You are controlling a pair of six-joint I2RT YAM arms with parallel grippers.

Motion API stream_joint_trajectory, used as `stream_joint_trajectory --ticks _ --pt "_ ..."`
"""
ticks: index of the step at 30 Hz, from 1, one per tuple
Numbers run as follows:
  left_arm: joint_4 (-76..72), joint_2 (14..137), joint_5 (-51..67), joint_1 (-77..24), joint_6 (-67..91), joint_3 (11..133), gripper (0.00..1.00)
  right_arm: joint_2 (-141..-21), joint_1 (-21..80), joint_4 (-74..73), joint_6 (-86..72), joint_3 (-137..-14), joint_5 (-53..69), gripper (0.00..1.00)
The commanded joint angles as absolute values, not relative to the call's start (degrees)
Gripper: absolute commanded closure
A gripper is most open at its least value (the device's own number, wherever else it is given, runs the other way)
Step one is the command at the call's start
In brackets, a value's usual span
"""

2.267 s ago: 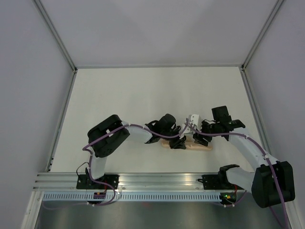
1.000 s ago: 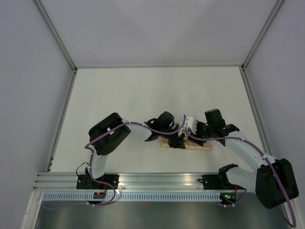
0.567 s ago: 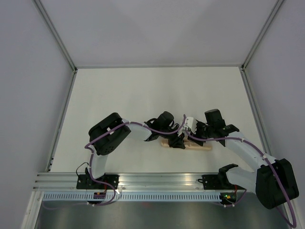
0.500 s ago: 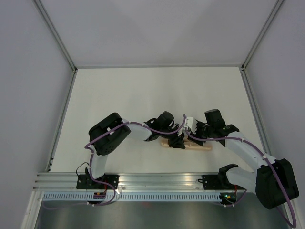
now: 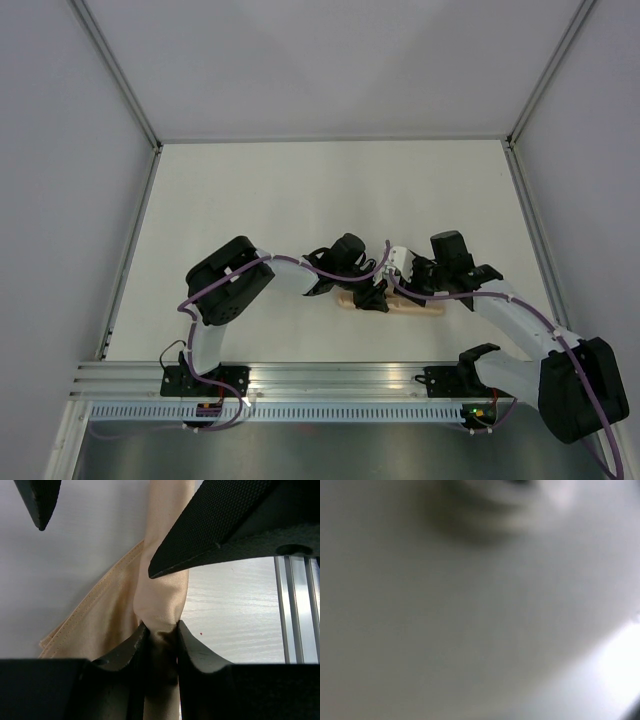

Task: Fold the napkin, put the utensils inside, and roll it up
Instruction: Roll the napkin at the center of the board.

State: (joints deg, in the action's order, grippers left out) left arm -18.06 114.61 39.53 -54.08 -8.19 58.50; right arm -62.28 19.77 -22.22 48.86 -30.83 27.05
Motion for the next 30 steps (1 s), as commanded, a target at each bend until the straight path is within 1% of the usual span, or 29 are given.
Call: stream_joint_trajectory --ticks 1,4,7,8,13,16,21,25,30 --pt "-8.53 117.86 34.89 -55.2 -6.5 57.83 0.98 -62.14 22.41 -26.19 52.73 -28.83 28.21 0.34" --pt "-8.53 117.86 34.8 -55.2 -6.5 57.92 0.98 -60.56 22.68 -30.65 54.04 -29.88 30.57 0.33" --pt "-8.52 117.95 34.72 -55.2 -6.42 57.92 0.98 -60.03 22.94 -34.26 55.19 -30.76 33.3 0.36" --pt "-8.53 117.95 34.72 -55.2 -6.42 57.92 0.98 -59.94 23.11 -34.45 55.72 -30.59 33.66 0.39" --pt "-8.88 118.12 34.8 -55.2 -6.15 57.75 0.98 -58.37 23.2 -33.66 56.16 -29.18 35.07 0.4" --pt "-9.4 117.86 34.54 -55.2 -6.15 57.13 0.98 -56.87 23.03 -30.78 53.97 -28.92 33.93 0.43" --pt "-9.67 118.12 34.54 -55.11 -5.89 56.69 0.98 -55.46 22.5 -31.46 54.13 -30.06 35.76 0.4" --pt "-9.49 118.56 35.07 -54.93 -5.89 56.78 0.98 -54.76 22.5 -33.66 56.33 -29.27 35.86 0.39" --pt "-8.61 119.79 36.47 -54.58 -5.36 57.83 0.98 -51.25 22.59 -32.26 57.39 -26.9 35.42 0.39"
